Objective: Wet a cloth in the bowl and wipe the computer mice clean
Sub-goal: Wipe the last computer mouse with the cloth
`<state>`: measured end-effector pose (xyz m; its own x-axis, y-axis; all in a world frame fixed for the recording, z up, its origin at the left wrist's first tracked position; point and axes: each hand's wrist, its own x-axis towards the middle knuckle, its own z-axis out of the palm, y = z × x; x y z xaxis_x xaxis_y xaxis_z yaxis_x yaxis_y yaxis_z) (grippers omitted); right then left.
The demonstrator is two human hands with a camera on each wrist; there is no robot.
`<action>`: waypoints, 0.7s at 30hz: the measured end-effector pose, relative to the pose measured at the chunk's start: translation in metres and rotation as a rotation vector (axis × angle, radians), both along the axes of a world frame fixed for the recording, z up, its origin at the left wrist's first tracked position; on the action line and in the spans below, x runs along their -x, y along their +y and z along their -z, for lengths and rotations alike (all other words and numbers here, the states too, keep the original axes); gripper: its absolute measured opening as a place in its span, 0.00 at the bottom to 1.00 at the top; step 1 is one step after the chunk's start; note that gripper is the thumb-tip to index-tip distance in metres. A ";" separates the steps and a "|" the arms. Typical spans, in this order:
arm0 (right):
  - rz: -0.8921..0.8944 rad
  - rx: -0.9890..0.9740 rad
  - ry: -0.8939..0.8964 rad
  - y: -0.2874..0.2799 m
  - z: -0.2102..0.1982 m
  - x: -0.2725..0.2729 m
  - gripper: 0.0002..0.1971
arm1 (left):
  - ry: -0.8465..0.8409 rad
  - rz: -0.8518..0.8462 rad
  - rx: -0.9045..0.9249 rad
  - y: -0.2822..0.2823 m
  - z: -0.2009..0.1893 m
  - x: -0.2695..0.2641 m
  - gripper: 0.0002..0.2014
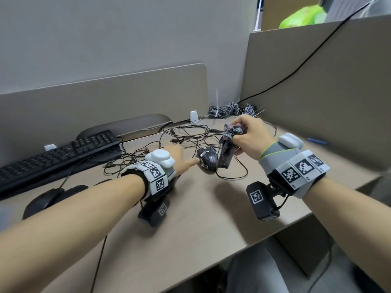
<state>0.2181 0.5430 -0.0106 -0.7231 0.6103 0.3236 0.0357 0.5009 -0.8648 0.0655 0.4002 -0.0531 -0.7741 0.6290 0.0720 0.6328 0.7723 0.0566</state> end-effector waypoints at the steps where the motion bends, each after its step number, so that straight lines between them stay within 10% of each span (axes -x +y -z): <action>1: 0.006 0.009 0.004 0.003 0.000 -0.002 0.15 | -0.023 0.006 0.006 0.009 0.001 -0.003 0.37; 21: 0.014 0.030 -0.047 0.028 0.012 0.011 0.14 | -0.440 -0.126 -0.227 0.059 0.024 0.006 0.26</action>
